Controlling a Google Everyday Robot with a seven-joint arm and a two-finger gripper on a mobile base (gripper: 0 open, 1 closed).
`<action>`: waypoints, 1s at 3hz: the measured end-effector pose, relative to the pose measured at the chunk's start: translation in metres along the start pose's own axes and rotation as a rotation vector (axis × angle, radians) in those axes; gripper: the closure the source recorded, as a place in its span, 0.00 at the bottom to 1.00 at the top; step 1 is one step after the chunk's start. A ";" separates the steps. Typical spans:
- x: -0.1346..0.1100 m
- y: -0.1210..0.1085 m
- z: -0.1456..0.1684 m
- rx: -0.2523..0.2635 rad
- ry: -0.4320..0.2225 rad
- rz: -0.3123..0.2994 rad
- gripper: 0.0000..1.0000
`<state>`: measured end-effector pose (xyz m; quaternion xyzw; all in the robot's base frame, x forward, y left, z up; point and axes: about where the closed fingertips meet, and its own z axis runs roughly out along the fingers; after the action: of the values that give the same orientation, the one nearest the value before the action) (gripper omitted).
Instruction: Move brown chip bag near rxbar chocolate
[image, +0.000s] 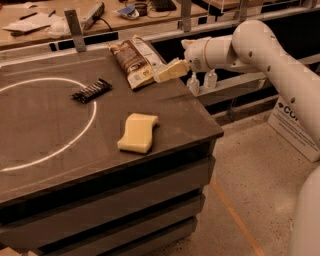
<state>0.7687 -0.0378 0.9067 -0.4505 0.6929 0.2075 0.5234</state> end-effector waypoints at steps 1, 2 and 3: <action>-0.002 0.001 0.027 0.006 -0.008 -0.006 0.00; -0.004 0.000 0.057 -0.007 -0.001 -0.010 0.18; -0.010 0.003 0.087 -0.042 0.009 -0.015 0.49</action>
Offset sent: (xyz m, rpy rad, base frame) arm 0.0525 0.0679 -0.0221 -0.0147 -0.0063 0.0178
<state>0.8132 0.0336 0.8834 -0.4676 0.6874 0.2161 0.5120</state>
